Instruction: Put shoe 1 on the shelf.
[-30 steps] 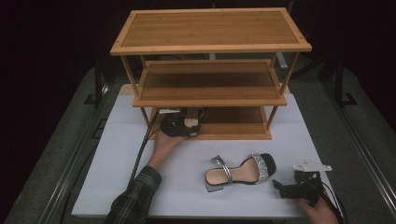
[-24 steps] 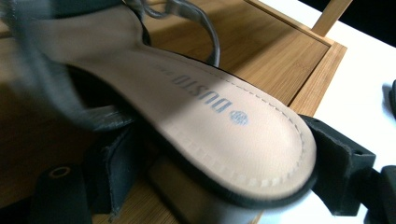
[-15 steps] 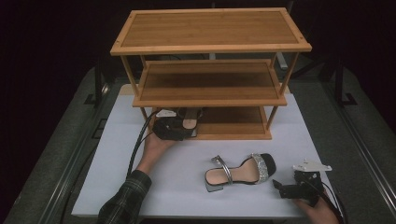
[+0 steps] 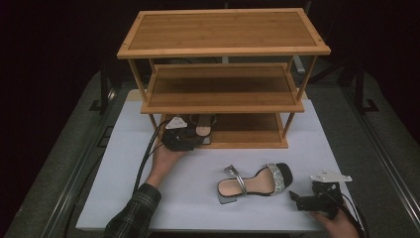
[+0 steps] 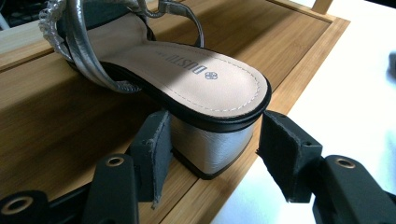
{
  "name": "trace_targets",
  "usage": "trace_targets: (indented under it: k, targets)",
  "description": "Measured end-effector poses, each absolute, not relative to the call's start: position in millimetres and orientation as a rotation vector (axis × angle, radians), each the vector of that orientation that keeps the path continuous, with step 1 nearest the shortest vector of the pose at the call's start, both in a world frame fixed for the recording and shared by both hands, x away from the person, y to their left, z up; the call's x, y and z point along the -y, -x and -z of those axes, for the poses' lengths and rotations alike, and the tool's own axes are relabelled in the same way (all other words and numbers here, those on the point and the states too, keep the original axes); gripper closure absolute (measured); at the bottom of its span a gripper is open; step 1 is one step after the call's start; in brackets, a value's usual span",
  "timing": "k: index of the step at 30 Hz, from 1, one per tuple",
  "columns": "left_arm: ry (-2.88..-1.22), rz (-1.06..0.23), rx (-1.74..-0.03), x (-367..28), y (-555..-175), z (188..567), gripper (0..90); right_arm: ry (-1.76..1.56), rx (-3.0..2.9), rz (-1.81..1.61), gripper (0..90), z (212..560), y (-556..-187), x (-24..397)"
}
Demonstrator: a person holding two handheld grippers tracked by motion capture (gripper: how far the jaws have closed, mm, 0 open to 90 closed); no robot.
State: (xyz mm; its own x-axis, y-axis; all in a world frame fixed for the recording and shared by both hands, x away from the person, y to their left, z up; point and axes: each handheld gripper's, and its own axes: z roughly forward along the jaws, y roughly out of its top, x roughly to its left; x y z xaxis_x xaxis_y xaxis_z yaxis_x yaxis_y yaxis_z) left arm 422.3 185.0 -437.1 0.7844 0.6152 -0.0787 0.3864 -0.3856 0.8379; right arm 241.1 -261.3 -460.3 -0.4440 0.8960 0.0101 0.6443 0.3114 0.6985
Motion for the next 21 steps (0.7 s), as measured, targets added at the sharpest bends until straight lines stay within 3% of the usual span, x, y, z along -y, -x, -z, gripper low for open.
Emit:
trace_targets:
  k: [21]
  targets:
    - [-2.061,-0.286,-0.731,-162.6,-433.3,437.8,48.3,-1.373,-2.203,-0.907,0.2,460.3,-241.0,261.3]
